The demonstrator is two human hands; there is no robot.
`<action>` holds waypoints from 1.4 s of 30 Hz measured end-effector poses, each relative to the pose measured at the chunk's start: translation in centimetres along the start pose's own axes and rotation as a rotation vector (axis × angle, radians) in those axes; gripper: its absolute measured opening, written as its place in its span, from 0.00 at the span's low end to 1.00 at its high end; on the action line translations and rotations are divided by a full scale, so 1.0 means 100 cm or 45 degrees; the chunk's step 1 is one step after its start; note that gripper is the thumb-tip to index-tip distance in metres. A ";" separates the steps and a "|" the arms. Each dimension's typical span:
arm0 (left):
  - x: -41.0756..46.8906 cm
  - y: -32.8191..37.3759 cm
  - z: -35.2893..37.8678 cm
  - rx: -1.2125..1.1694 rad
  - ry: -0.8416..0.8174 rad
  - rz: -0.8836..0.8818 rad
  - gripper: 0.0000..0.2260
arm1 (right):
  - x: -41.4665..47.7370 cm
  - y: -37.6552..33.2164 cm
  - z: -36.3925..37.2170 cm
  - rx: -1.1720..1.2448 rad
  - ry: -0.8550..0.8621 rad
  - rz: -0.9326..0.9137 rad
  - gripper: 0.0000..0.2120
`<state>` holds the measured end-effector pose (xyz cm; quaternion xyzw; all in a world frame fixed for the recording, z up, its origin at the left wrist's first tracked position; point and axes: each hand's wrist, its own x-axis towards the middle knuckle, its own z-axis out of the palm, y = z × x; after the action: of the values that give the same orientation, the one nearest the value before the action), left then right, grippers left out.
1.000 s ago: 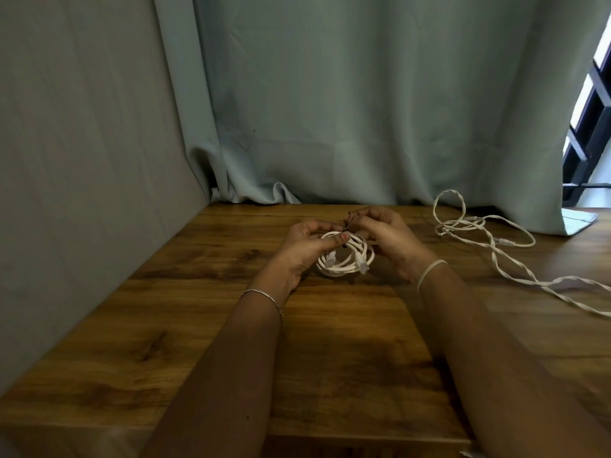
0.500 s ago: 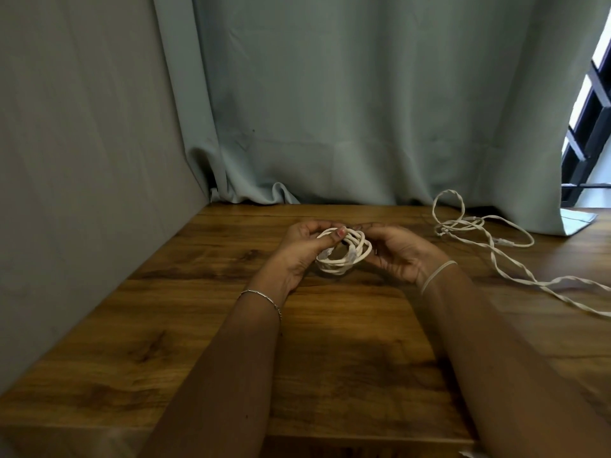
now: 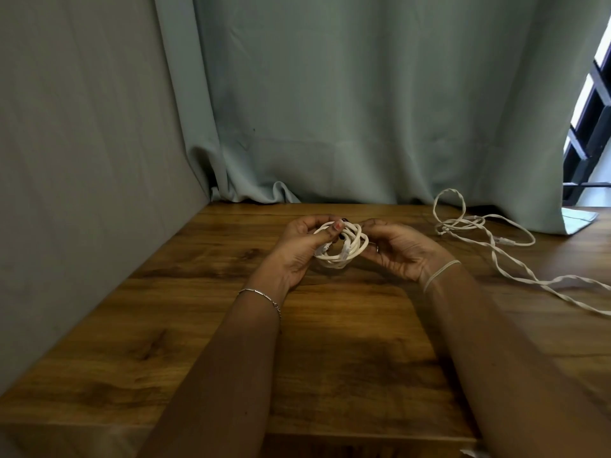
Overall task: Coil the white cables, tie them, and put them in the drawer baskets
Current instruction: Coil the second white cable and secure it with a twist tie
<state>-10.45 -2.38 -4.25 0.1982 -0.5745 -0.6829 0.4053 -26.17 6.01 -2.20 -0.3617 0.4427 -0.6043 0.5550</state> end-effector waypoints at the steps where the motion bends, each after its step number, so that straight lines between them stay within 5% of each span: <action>1: 0.000 0.000 0.000 -0.002 -0.009 -0.001 0.10 | -0.001 0.000 0.000 -0.008 -0.003 0.007 0.06; 7: 0.000 -0.001 -0.001 -0.037 -0.076 -0.006 0.19 | -0.005 -0.003 -0.001 0.055 -0.009 0.082 0.11; 15: -0.001 0.000 0.002 -0.099 -0.136 -0.007 0.14 | -0.005 -0.001 0.003 0.221 -0.038 0.114 0.09; 35: 0.000 0.001 0.001 -0.001 0.136 0.019 0.04 | 0.009 0.011 0.015 -0.662 0.206 -0.445 0.04; 42: -0.001 0.001 0.003 0.019 0.125 0.069 0.06 | 0.007 0.011 0.015 -0.480 0.108 -0.312 0.05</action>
<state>-10.60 -2.16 -4.07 0.2190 -0.5643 -0.6569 0.4496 -24.47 5.09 -2.79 -0.4842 0.5237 -0.5885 0.3808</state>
